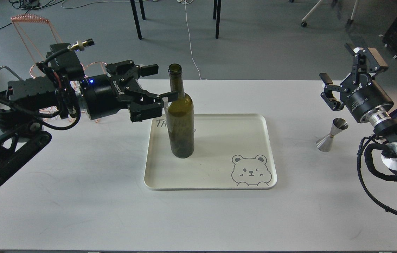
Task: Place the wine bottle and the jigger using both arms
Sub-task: 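Reach the left gripper to the green wine bottle neck and grasp, then lift the bottle and carry it over the copper wire rack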
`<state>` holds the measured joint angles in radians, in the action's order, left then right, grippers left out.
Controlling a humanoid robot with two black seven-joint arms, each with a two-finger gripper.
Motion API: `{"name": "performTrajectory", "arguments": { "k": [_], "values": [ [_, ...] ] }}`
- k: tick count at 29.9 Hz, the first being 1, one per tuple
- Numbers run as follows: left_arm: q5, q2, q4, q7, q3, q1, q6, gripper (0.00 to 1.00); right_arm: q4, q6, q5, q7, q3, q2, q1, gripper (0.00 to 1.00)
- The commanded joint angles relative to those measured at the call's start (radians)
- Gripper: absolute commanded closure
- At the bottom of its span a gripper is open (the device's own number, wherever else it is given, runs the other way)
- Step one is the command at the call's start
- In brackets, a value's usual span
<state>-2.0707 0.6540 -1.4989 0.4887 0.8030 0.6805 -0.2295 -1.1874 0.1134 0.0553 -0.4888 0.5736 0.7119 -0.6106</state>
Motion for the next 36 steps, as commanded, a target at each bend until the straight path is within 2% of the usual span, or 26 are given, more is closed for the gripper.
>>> {"name": "performTrajectory", "arguments": {
  "k": [1,8,11,15,17,20,23,27,31,36],
  "values": [
    [0.0,-0.053,0.048,0.0,-0.002,0.016,-0.001,0.02,0.0,0.0,0.0,0.0,0.0,0.001,0.0,0.03],
    [-0.002,-0.105,0.108,0.0,-0.062,0.056,-0.001,0.05,0.0,-0.001,0.001,0.0,0.0,0.003,0.0,0.03],
    [-0.002,-0.116,0.121,0.0,-0.065,0.057,0.001,0.11,0.0,-0.001,0.003,0.0,0.0,0.003,0.0,0.03],
    [-0.002,-0.119,0.128,0.0,-0.065,0.056,0.001,0.31,0.0,-0.001,0.003,0.0,0.0,0.003,0.002,0.03],
    [0.0,-0.119,0.128,0.0,-0.065,0.056,0.001,0.46,0.0,-0.001,0.003,0.0,-0.001,0.003,0.002,0.03],
    [0.001,-0.119,0.128,0.0,-0.065,0.056,0.004,0.56,0.0,-0.003,0.005,0.0,-0.001,0.003,0.003,0.03],
    [0.0,-0.119,0.128,0.0,-0.065,0.056,0.024,0.72,0.0,-0.003,0.008,0.0,-0.001,0.003,0.005,0.03],
    [0.006,-0.119,0.128,0.0,-0.065,0.062,0.041,0.88,0.0,-0.003,0.008,0.0,-0.001,0.003,0.005,0.03],
    [0.024,-0.087,0.109,0.0,-0.058,0.096,0.041,0.9,0.0,-0.005,0.011,0.0,-0.004,0.001,0.005,0.03],
    [0.187,0.061,0.086,0.0,-0.064,0.25,0.026,0.9,0.002,-0.005,0.011,0.0,-0.004,0.0,0.005,0.03]
  ]
}}
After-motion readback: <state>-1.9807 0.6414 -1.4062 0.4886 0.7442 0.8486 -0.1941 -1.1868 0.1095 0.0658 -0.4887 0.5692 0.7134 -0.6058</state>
